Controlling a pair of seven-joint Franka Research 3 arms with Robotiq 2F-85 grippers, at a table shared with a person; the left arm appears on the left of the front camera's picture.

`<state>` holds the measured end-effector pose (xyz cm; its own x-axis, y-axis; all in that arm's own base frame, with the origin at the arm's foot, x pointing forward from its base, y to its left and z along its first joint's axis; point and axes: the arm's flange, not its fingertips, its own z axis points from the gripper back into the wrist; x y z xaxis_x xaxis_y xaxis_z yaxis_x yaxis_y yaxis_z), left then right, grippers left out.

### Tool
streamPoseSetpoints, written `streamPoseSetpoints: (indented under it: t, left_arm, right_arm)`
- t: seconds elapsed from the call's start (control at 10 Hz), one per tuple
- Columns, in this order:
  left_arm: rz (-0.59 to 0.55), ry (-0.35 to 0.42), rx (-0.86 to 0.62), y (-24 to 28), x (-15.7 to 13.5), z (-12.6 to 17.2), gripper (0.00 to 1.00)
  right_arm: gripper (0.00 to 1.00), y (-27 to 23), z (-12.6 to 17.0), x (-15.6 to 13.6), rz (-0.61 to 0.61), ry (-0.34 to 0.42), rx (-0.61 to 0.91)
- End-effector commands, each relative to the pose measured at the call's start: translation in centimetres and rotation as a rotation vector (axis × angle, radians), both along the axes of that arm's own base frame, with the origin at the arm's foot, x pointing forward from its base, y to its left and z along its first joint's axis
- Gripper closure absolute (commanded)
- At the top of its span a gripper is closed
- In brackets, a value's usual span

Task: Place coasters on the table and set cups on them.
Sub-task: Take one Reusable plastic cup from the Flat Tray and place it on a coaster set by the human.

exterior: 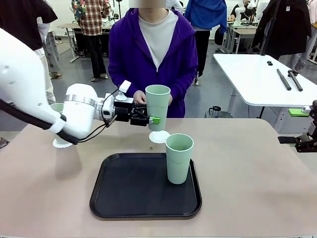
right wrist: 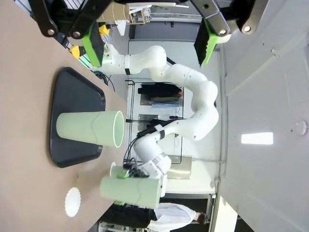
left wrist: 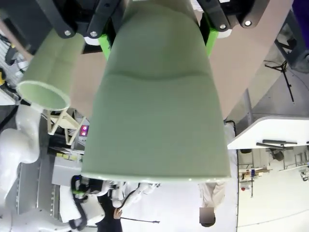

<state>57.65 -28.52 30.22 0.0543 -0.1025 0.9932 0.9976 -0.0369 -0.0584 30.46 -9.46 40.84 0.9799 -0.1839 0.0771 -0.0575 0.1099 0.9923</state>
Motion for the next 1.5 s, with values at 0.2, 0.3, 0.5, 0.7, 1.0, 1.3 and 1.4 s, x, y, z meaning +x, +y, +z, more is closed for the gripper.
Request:
streamPoseSetpoints:
  t: [0.2,0.3,0.5,0.7,1.0,1.3,1.4]
  left_arm:
    - [0.049,-0.032,-0.023,-1.6,5.1,-2.2,0.17]
    - [0.027,-0.019,-0.031,-1.6,4.9,-1.9,0.17]
    - [0.039,-0.021,-0.017,-1.0,4.8,-2.6,0.17]
    - [0.039,-0.021,-0.017,-1.0,4.8,-2.6,0.17]
    - [0.004,-0.029,-0.015,-0.6,4.5,-3.5,0.17]
    - [-0.001,-0.051,-0.023,-0.5,4.7,-4.8,0.17]
    - [-0.003,-0.056,-0.028,-0.5,4.7,-5.3,0.17]
  right_arm:
    - [0.00,0.0,-0.1,0.1,0.000,-0.015,0.008]
    - [0.00,0.0,-0.1,0.1,0.000,-0.015,0.008]
    - [0.00,0.0,-0.1,0.1,0.000,-0.015,0.008]
    - [0.00,0.0,-0.1,0.1,0.000,-0.015,0.008]
    - [0.00,0.0,-0.1,0.1,0.000,-0.015,0.008]
    - [0.00,0.0,-0.1,0.1,0.000,-0.015,0.008]
    - [0.00,0.0,-0.1,0.1,0.000,-0.015,0.008]
